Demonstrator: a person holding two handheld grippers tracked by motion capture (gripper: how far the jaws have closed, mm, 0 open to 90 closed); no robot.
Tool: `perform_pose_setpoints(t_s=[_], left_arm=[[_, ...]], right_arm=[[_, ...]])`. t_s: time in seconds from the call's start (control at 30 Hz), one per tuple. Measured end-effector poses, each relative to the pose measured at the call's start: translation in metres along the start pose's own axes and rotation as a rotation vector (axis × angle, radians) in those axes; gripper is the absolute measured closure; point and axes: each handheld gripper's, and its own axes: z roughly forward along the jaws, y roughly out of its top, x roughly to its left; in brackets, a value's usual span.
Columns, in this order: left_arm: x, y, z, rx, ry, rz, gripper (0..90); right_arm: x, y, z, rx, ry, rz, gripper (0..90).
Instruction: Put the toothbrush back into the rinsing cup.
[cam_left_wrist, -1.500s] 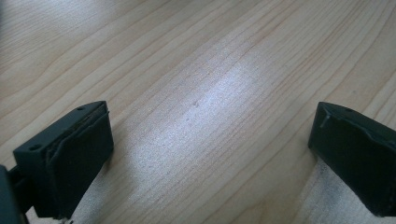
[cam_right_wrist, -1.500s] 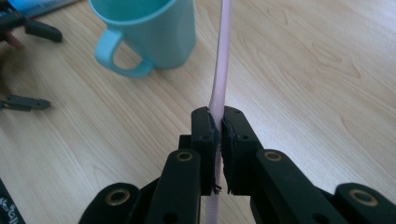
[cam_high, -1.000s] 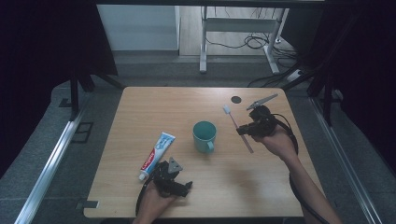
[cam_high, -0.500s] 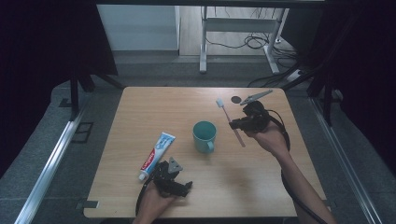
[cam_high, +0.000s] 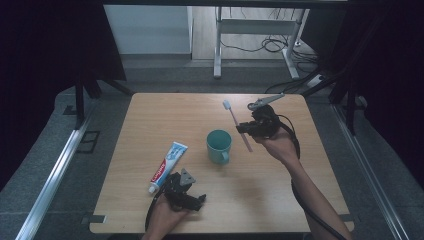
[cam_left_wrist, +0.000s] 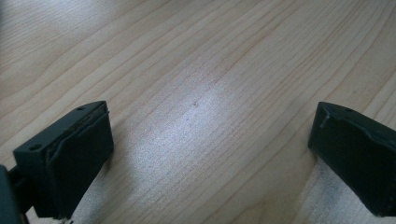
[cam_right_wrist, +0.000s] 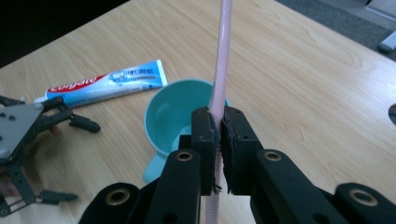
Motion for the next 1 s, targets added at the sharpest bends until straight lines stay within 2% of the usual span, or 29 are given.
perform_pose_setpoints(t_s=[0.47,1.0], left_arm=[[0.000,0.000,0.000,-0.001,0.001,0.001,0.0],[0.000,0.000,0.000,0.004,-0.001,0.008,0.0]], right_arm=[[0.013,0.016,0.016,-0.056,0.014,-0.014,83.8],[0.027,0.032,0.039,-0.094,0.023,-0.037,83.8]])
